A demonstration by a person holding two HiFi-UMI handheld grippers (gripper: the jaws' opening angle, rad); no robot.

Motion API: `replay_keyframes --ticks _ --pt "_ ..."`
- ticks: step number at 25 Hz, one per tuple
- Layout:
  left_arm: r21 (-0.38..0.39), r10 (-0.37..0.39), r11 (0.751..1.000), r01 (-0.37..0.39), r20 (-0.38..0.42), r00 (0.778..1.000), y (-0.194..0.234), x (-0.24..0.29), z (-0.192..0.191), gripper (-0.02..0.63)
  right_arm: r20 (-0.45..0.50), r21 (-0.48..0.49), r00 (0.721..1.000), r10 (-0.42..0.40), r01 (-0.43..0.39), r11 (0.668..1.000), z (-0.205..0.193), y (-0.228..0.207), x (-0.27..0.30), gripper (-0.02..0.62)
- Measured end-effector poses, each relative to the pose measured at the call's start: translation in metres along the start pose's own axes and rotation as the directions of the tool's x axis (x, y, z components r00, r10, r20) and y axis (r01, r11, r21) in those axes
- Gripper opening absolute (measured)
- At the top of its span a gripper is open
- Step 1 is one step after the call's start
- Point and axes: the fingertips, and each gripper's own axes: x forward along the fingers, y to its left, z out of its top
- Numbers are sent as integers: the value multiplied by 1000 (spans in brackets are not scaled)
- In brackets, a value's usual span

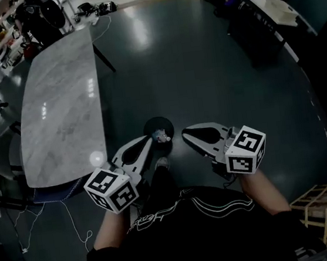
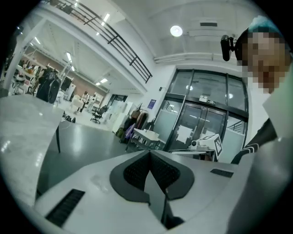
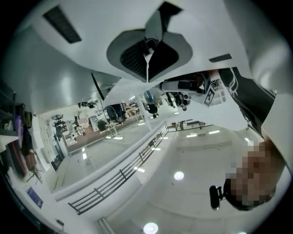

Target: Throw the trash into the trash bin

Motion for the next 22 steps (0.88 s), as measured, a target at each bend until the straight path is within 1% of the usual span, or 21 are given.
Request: replay_keyframes --ticks 2,4,6,8,10,17,22 --pt "16 -18 1000 18 37 999 -23 -12 15 5 51 21 998 40 -41 999 15 22 -13 40" --pt "36 -34 999 32 64 997 -43 -24 27 6 80 15 995 55 -57 998 26 38 -22 40" --pt "95 -39 995 33 72 997 -64 -32 36 5 97 -2 993 68 -68 998 36 50 -32 40" --pt "171 -42 985 29 70 997 -82 -35 42 5 118 -20 989 84 -83 996 45 60 -42 40" --pt "206 -50 978 35 69 996 -95 -39 43 6 126 -45 988 86 -80 996 49 67 -49 40" --pt "183 -68 982 54 75 995 -126 -40 32 6 132 -36 987 87 -83 996 35 83 -72 37" --pt "178 -71 982 57 70 995 -134 -42 20 6 136 -57 988 72 -65 996 26 89 -76 35"
